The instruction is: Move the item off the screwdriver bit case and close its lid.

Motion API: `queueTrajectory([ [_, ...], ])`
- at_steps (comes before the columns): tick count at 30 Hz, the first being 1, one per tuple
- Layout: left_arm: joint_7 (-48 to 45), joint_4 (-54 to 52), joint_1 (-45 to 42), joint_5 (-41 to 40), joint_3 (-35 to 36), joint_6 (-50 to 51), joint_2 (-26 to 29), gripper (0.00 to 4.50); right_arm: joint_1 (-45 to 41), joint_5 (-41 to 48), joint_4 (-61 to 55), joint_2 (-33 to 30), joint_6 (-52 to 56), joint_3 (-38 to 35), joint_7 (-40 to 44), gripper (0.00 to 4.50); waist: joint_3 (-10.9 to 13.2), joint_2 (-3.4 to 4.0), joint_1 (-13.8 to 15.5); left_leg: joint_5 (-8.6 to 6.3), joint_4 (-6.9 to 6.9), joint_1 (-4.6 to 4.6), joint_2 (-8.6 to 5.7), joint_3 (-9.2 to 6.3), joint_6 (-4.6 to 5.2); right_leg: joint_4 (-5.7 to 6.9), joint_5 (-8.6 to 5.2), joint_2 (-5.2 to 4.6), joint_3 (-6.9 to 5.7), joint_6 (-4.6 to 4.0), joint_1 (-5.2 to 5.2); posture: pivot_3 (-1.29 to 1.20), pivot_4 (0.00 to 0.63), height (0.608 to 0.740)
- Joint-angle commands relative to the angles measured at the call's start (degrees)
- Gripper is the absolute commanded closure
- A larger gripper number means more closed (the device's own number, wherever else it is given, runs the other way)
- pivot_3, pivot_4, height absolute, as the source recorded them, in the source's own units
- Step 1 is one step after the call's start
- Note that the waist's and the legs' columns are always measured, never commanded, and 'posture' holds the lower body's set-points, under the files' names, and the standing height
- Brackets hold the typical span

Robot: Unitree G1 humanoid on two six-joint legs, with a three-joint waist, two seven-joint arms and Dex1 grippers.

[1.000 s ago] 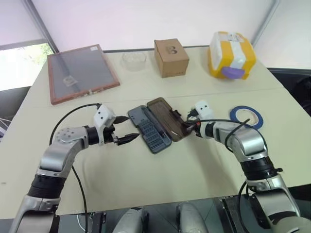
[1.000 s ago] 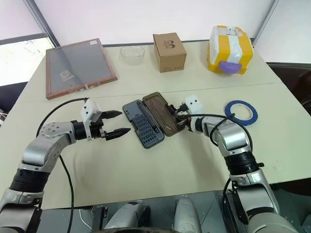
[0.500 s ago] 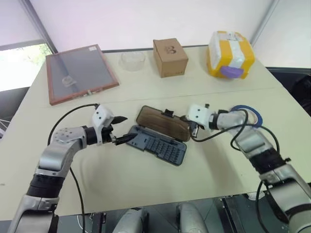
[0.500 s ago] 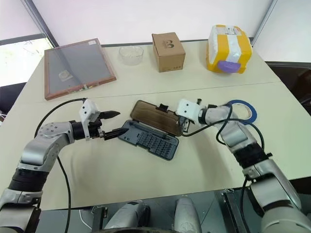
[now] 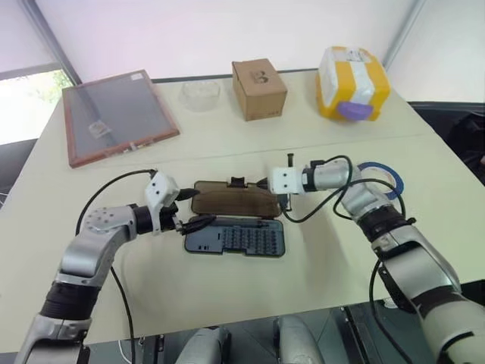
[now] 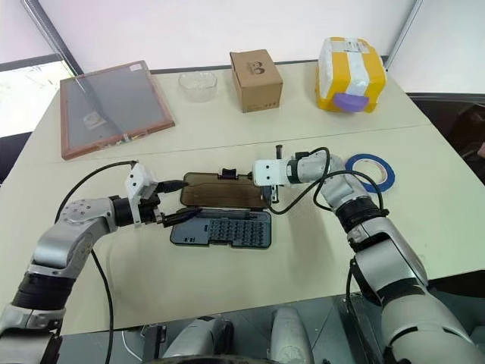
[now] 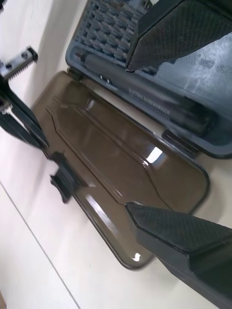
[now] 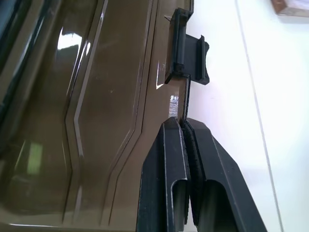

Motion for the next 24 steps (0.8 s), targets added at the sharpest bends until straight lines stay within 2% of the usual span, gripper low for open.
queueTrajectory([
  [1, 0.6, -2.5, 0.2, -0.9, 1.3, 0.5, 0.1, 0.0, -1.8, -3.3, 3.4, 2.0, -6.1, 1.3, -2.6, 4.48, 0.0, 0.0, -0.1, 0.0, 0.0, 0.0, 0.0, 0.0, 0.0, 0.0, 0.0, 0.0, 0.0, 0.0, 0.0, 0.0, 0.15, 0.74],
  [6, 0.8, -1.6, -0.7, -0.8, 1.2, 0.5, -0.1, 0.0, -3.3, -4.6, 6.6, 3.4, -6.7, -0.4, -5.9, 4.48, 0.0, 0.0, -1.0, 0.01, 0.01, 0.01, 0.0, 0.0, -0.01, 0.03, 0.0, 0.0, 0.0, 0.0, 0.0, 0.0, 0.15, 0.74],
  [11, 0.9, -0.1, -2.4, -2.0, 2.5, 1.6, 0.0, 0.0, -2.1, -3.4, 2.8, 1.9, -6.8, -3.2, -8.1, 4.48, 0.0, 0.01, -1.1, 0.02, 0.03, 0.01, 0.0, 0.0, -0.03, 0.06, 0.0, 0.01, 0.0, 0.0, -0.01, 0.0, 0.15, 0.74],
  [17, 0.6, 2.4, -5.0, -1.7, 1.7, 1.5, -0.6, 0.0, 0.5, -4.2, -0.3, 1.3, -6.0, -2.4, -6.9, 4.48, 0.0, 0.01, -1.1, 0.02, 0.06, 0.01, -0.01, 0.0, -0.04, 0.11, 0.0, 0.0, 0.0, 0.0, -0.01, 0.0, 0.15, 0.74],
  [20, 0.3, 3.1, -5.5, -1.5, 1.5, 1.3, -0.8, 0.0, 0.3, -4.4, -0.4, 1.7, -6.2, -2.2, -7.0, 3.52, 0.0, 0.01, -1.1, 0.02, 0.07, 0.01, -0.02, 0.0, -0.04, 0.11, 0.0, 0.0, 0.0, 0.0, -0.01, 0.0, 0.15, 0.74],
  [24, 0.2, 3.1, -5.3, -1.7, 1.7, 1.4, -1.0, 0.0, 0.0, -5.5, -0.5, 1.6, -7.5, -1.9, -8.1, 1.45, 0.0, 0.02, -1.1, 0.02, 0.06, -0.02, -0.02, 0.0, -0.04, 0.12, 0.0, -0.01, 0.01, 0.0, -0.07, 0.0, 0.15, 0.74],
])
